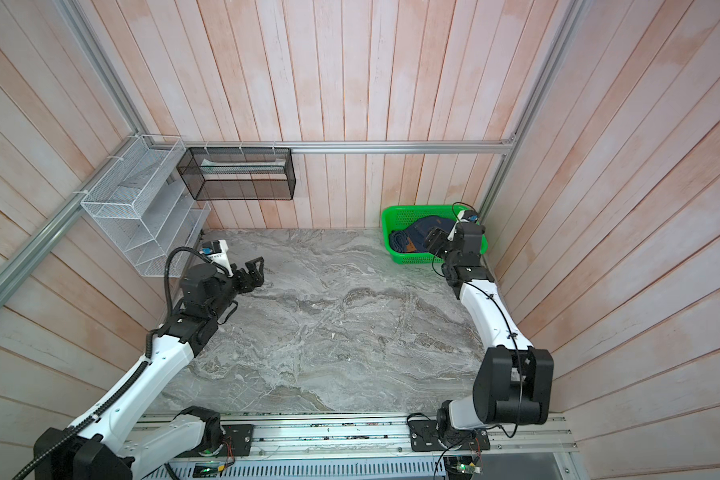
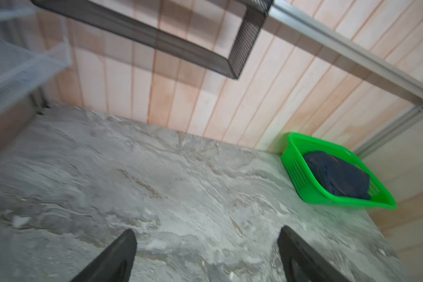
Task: Fold and stack the trousers
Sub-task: 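Grasp the jeans in the green basket with the right gripper while the left advances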
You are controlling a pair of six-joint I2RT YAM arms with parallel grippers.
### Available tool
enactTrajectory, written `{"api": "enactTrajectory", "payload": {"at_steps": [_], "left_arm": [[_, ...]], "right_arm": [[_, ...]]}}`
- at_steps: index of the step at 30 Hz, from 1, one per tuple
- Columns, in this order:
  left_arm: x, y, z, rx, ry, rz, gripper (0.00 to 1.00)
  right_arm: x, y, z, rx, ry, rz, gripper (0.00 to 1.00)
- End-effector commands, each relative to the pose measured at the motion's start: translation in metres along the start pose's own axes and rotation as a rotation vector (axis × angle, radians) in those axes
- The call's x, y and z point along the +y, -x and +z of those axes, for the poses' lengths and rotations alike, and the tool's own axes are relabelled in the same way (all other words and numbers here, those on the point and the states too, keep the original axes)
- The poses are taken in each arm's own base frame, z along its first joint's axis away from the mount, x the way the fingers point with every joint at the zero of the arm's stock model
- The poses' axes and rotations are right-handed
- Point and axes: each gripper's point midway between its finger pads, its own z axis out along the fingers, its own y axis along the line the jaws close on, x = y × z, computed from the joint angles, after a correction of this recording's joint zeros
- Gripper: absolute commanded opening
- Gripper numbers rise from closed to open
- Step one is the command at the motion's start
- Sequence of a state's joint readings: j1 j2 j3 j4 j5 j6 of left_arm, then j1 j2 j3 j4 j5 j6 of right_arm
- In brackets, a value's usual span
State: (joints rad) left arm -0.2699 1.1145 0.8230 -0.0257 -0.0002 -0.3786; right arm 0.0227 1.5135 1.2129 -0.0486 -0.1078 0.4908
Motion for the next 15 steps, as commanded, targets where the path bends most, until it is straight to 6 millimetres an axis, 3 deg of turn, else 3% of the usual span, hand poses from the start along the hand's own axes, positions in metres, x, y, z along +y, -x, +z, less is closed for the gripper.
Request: {"api": "enactTrajectory", "payload": {"at_steps": [1, 7, 15], "left_arm": [[-0.038, -0.029, 0.013, 0.139, -0.162, -0.046, 0.9], [-0.074, -0.057, 0.033, 0.214, -0.278, -0.07, 0.9], [-0.086, -0.083, 0.048, 0.306, -0.312, -0.073, 0.9]], "right_arm": [[0.022, -0.023, 0.02, 0.15, 0.038, 0.013, 0.77], [0.028, -0.02, 0.071, 0.177, 0.001, 0.012, 0.74], [0.047, -0.022, 0.129, 0.176, -0.017, -0.037, 0.69]]}}
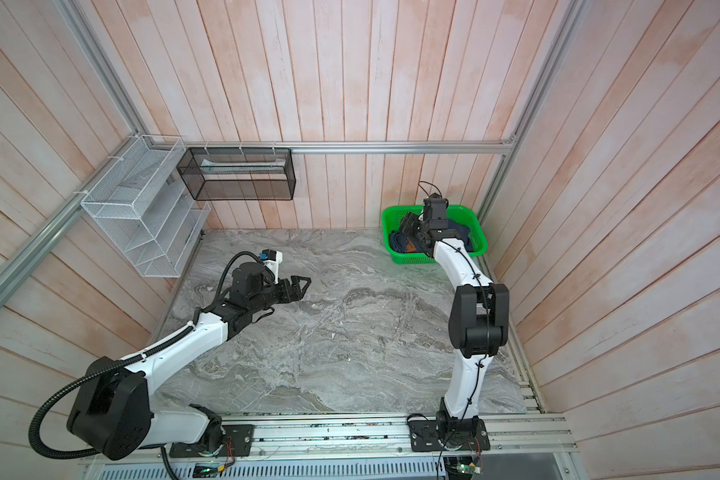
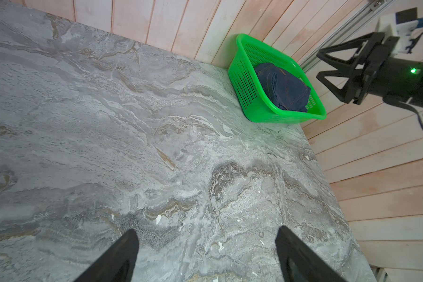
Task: Fold and stack the trousers
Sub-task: 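Grasp the jeans in the green basket with the right gripper while the left advances, then lift the jeans high out of the basket with the right gripper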
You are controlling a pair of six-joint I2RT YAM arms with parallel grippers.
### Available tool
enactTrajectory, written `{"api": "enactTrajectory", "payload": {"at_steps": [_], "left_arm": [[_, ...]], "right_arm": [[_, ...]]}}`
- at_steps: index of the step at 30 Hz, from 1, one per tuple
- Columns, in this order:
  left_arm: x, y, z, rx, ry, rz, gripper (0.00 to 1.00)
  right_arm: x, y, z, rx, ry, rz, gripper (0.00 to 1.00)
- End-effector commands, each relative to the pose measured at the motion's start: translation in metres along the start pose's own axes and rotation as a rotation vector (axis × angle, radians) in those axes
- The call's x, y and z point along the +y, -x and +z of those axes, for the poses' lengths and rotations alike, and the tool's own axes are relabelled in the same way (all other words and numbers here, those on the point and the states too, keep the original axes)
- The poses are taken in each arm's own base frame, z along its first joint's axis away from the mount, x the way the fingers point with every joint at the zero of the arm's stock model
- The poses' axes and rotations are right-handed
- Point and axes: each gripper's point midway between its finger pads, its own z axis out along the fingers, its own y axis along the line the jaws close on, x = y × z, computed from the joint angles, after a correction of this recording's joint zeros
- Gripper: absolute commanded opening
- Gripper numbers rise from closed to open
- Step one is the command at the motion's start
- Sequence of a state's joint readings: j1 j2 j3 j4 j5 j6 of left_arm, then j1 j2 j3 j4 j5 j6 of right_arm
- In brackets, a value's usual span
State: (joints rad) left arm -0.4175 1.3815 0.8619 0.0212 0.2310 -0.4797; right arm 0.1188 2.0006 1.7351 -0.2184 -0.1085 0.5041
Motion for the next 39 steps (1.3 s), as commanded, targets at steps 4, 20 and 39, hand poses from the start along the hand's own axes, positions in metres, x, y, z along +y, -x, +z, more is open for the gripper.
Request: {"api": "enactTrajectory", "payload": {"at_steps": [4, 20, 39], "left_arm": [[-0.014, 0.006, 0.008, 0.011, -0.061, 0.005, 0.9], [0.001, -0.014, 0.029, 0.073, -0.031, 0.004, 0.9], [0.005, -0.015, 0.032, 0.08, -0.016, 0.022, 0.9]], "right_arm": [[0.003, -0.013, 0.038, 0.059, -0.062, -0.022, 0.66], [-0.02, -0.055, 0.074, 0.154, -0.138, 0.041, 0.51], [-0.01, -0.045, 0.105, 0.166, -0.118, 0.034, 0.08]]}}
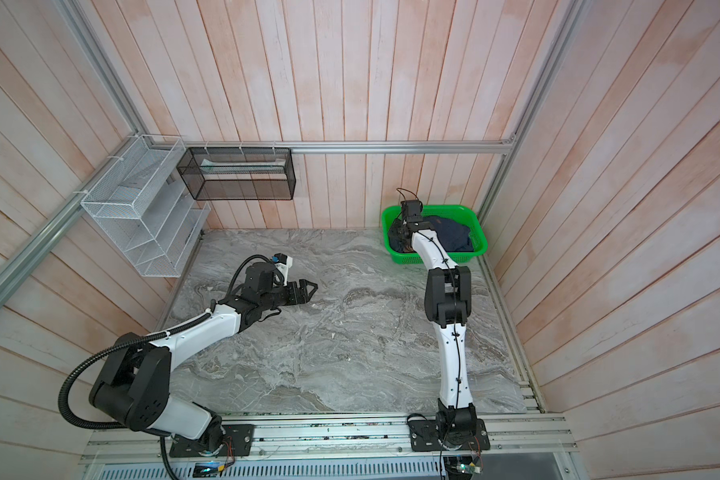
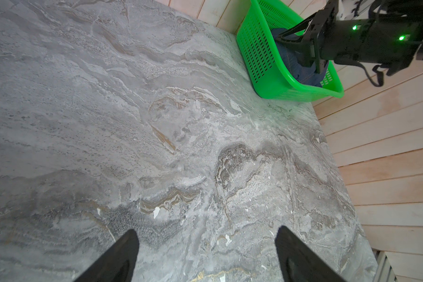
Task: Fold and stack the trousers
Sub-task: 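Lift the jeans high out of the basket with the right gripper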
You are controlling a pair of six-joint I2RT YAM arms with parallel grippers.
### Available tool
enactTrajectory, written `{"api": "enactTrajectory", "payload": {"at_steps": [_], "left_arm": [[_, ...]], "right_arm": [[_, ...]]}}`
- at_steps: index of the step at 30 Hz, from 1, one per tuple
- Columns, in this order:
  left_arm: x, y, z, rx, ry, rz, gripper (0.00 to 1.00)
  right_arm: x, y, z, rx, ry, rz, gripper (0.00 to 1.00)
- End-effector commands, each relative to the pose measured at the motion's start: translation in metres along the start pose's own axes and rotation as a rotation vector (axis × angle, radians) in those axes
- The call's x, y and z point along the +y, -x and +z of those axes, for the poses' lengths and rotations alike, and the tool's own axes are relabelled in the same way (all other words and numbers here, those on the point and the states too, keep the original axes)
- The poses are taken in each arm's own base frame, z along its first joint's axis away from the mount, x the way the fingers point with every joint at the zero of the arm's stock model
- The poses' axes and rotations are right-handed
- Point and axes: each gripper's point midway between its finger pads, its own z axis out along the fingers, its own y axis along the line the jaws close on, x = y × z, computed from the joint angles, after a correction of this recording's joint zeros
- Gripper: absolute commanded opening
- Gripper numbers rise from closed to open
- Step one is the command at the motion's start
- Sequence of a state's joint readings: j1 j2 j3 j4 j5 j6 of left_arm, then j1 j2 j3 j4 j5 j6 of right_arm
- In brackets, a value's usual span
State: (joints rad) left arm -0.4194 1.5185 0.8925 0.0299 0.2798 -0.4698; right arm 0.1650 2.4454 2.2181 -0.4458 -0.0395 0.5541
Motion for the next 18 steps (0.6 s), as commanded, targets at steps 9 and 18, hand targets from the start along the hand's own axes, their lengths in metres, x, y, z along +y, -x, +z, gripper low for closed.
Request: {"api": "enactTrajectory", "payload": {"at_steps": [9, 18], "left_arm": [[-0.013, 0.017, -0.016, -0.052, -0.011, 0.048, 0.9], [-0.031, 0.026, -0.044, -0.115, -0.057, 0.053, 0.9]], "right_arm": [[0.089, 0.105, -0.149, -0.329, 0.183, -0.105, 0.0], [0.183, 0.18, -0.406, -0.848, 0.461, -0.303, 0.0]]}}
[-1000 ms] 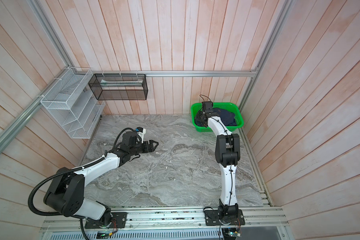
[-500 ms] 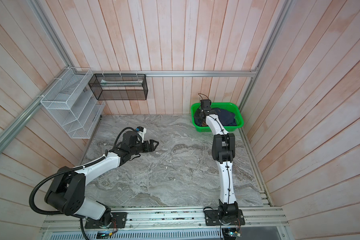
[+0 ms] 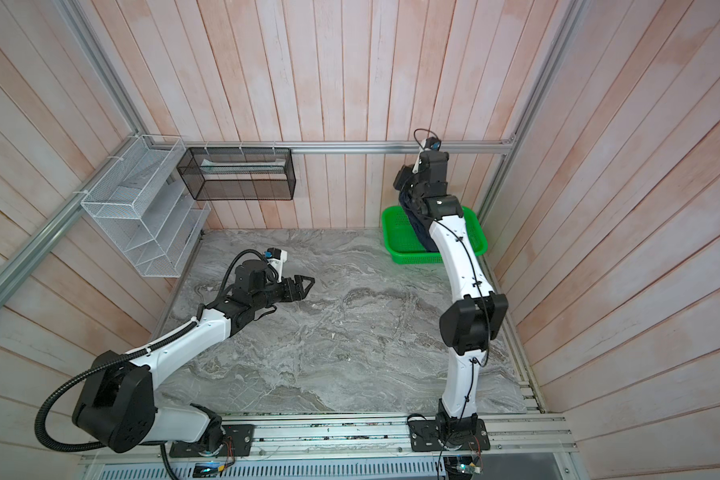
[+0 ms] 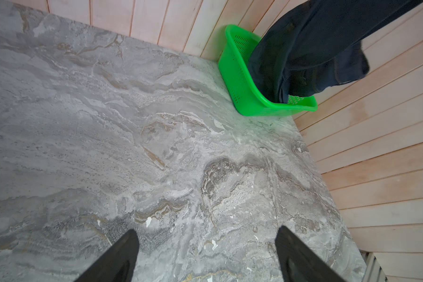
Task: Fold and stack the trousers
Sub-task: 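Lift the jeans high out of the basket with the right gripper, then grasp the hanging jeans leg with the left gripper while the right gripper lowers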
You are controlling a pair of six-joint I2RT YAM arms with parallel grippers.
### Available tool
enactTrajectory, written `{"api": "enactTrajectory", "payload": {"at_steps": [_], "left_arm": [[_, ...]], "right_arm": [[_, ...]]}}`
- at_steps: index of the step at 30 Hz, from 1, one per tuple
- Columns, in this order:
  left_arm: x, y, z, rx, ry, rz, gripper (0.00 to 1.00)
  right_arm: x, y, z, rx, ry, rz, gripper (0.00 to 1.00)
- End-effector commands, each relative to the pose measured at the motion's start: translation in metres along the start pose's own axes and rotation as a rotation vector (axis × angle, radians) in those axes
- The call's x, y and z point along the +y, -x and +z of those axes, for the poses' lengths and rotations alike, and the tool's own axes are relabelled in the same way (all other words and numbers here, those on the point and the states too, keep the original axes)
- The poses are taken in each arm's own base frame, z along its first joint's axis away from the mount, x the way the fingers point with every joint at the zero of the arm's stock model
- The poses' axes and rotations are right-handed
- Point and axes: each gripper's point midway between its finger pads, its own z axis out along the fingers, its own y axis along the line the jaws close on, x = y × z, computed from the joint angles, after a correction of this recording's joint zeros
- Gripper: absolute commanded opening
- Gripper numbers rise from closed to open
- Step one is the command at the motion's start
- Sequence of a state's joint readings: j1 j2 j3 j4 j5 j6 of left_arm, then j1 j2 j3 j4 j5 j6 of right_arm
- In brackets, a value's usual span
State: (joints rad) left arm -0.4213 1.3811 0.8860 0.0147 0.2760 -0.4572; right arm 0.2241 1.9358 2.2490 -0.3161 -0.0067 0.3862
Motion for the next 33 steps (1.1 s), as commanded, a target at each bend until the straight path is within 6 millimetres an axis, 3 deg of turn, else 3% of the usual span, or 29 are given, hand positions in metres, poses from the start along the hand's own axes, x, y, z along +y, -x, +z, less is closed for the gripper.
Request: {"api": "enactTrajectory", "payload": {"at_steps": [1, 4, 7, 11, 14, 19, 25, 28, 33], "left_arm": [[-0.009, 0.001, -0.01, -0.02, -0.017, 0.01, 0.9], [-0.023, 0.004, -0.016, -0.039, -0.045, 0.03, 0.9], [-0.043, 0.008, -0.022, -0.072, -0.078, 0.063, 0.9], [-0.067, 0.016, -0.034, -0.152, -0.107, 0.107, 0.91], [-0.089, 0.024, -0.047, -0.251, -0.168, 0.149, 0.94], [-0.139, 0.037, -0.061, -0.397, -0.303, 0.236, 0.99], [-0.191, 0.051, -0.045, -0.485, -0.458, 0.32, 1.0], [-0.213, 0.058, -0.024, -0.493, -0.53, 0.345, 1.0], [-0.242, 0.058, 0.017, -0.482, -0.647, 0.382, 1.0]], "right_arm": [[0.076, 0.104, -0.074, -0.316, 0.191, -0.138, 0.0], [0.124, 0.141, -0.132, -0.455, 0.335, -0.21, 0.0], [0.162, 0.165, -0.182, -0.561, 0.462, -0.257, 0.0], [0.194, 0.194, -0.24, -0.674, 0.57, -0.275, 0.0], [0.207, 0.212, -0.271, -0.731, 0.608, -0.262, 0.0], [0.216, 0.227, -0.305, -0.797, 0.648, -0.249, 0.0], [0.22, 0.242, -0.343, -0.879, 0.697, -0.224, 0.0], [0.218, 0.24, -0.344, -0.854, 0.692, -0.215, 0.0], [0.211, 0.222, -0.329, -0.762, 0.66, -0.207, 0.0]]}}
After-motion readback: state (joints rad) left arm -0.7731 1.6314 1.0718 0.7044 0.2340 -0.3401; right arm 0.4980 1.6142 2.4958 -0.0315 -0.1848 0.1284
